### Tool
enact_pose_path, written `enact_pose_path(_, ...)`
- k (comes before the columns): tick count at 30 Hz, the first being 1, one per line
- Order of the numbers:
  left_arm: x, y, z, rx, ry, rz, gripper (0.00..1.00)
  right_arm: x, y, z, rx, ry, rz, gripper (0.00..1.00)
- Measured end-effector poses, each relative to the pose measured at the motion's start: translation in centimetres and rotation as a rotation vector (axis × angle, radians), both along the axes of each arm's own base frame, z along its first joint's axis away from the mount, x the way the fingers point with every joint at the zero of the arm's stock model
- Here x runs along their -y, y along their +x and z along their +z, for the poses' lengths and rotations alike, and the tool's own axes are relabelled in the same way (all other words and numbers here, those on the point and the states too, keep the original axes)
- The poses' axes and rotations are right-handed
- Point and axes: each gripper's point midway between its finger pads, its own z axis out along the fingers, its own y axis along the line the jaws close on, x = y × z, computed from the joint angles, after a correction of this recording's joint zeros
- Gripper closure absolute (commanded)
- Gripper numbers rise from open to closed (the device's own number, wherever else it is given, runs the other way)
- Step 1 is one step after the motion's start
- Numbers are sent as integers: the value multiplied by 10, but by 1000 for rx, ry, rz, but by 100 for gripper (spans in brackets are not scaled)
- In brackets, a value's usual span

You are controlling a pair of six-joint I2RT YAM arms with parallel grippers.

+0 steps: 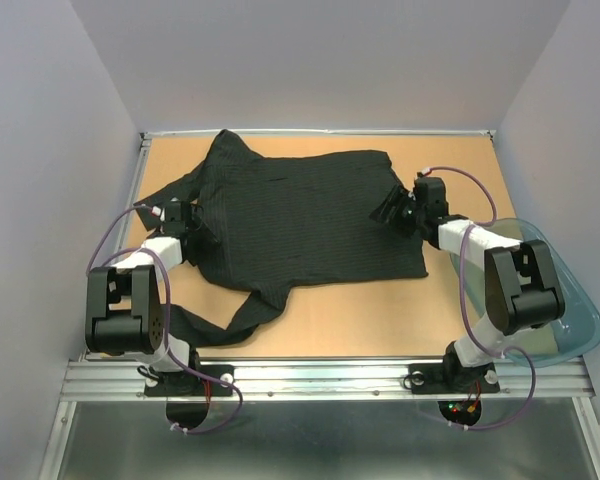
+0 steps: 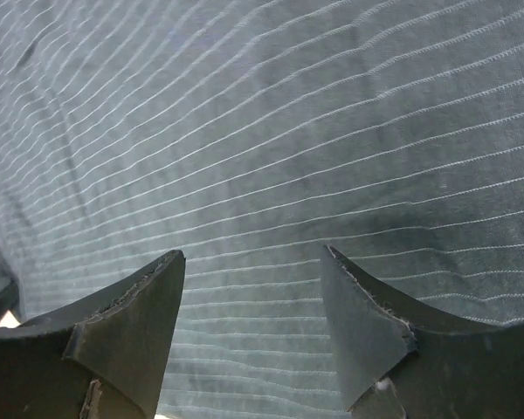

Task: Fold and stack the long sleeve shirts
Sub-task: Flatten the shirt out

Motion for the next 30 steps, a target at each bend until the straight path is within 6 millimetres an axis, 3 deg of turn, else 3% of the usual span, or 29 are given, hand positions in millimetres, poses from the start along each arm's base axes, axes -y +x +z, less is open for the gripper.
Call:
enact_pose_path(6,-12,2,-8,-5,-19,57,43,15,-9,-32,-54,-46,-76,30)
enact_pose_path(9,-32,3,-8,-3,-10,114,43,28,-11,-41,-69,-103,-123,27)
enact_pose_path(14,-57,-2,-7,-16,50,171,42,43,-10,-37,-47,-204,-128,23)
enact_pose_path(17,-66,-6,-2,-23,100,174,39,48,-2,-17,15,-274,-87,23)
enact_pose_path(24,-69,1,29,47,204,122,35,49,56,57,251,-425,25,26)
enact_pose_path(27,-47,1,44,89,245,33,30,41,96,76,332,-462,94,28)
enact_pose_path(30,1,5,63,154,269,-132,29,36,128,68,351,-469,149,29)
